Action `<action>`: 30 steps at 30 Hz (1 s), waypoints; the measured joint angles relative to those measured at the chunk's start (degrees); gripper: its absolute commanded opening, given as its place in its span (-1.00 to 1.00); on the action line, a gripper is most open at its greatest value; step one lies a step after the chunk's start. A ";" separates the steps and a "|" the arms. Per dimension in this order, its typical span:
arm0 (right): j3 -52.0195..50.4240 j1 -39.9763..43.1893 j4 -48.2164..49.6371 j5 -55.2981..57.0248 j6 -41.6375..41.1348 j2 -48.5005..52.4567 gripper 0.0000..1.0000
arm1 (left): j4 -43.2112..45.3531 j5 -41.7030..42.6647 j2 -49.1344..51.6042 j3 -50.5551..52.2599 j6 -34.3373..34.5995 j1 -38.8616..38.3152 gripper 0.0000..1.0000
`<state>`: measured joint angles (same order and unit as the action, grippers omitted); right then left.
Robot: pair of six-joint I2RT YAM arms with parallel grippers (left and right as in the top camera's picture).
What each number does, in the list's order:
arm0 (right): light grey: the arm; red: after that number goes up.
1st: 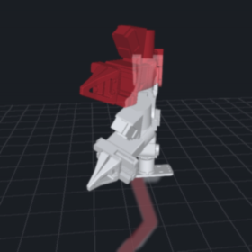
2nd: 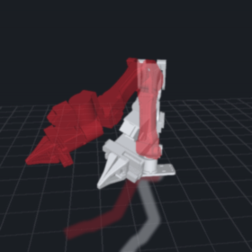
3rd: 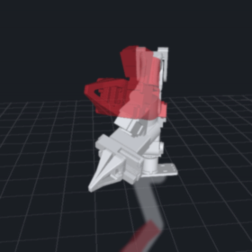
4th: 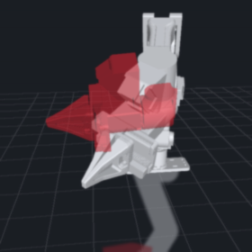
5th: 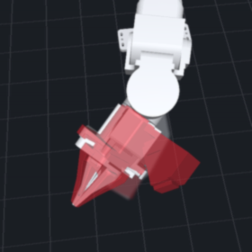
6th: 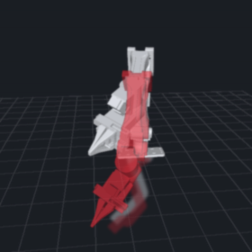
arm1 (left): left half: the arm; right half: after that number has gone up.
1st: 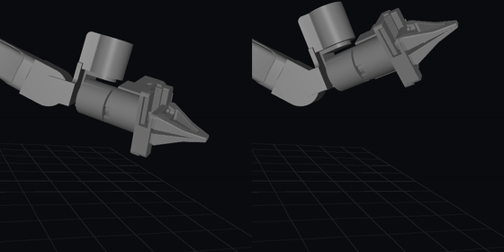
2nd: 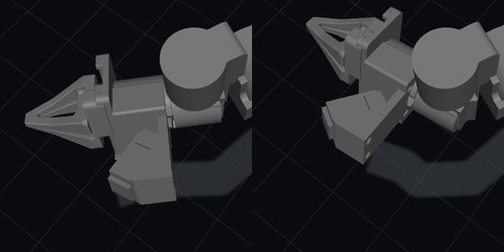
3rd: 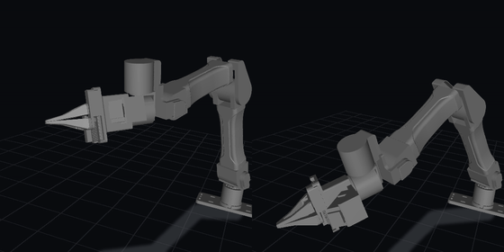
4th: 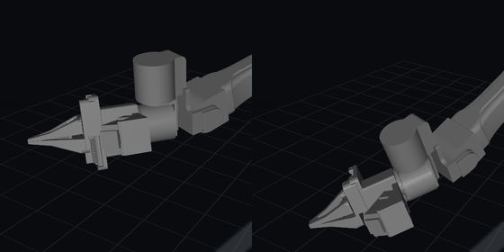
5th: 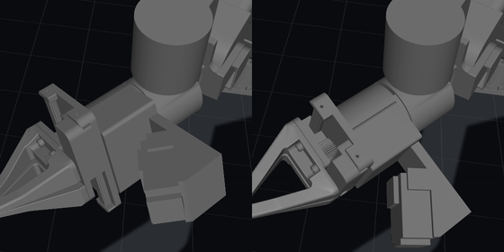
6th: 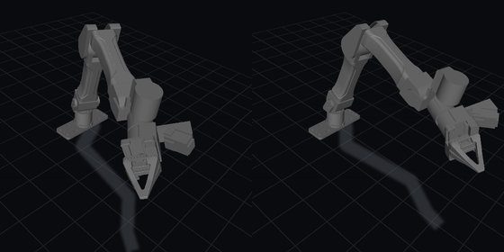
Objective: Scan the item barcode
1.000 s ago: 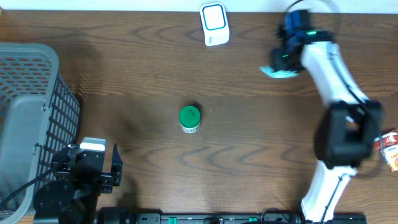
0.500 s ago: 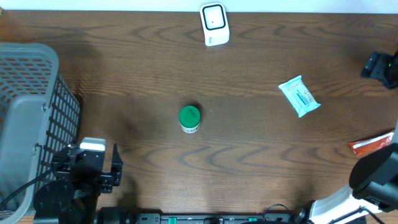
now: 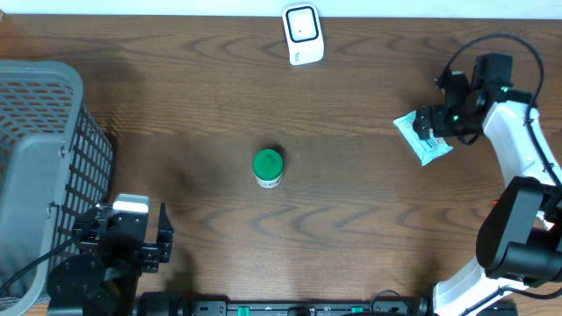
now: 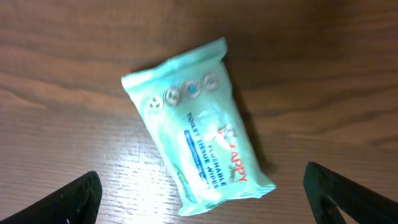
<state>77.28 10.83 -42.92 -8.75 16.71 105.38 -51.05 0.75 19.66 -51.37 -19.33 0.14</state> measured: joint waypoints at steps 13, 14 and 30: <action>-0.81 -3.69 5.44 4.66 3.06 5.29 0.99 | 0.00 0.00 0.00 0.00 0.00 0.00 0.71; -0.81 -3.69 5.05 4.87 3.17 6.64 0.99 | 0.00 0.00 0.00 0.00 0.00 0.00 0.71; 2.58 -4.04 -4.44 12.02 -1.36 12.17 -0.02 | 0.00 0.00 0.00 0.00 0.00 0.00 0.71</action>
<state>79.85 6.79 -47.35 3.27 15.35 117.56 -51.05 0.75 19.66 -51.37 -19.33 0.14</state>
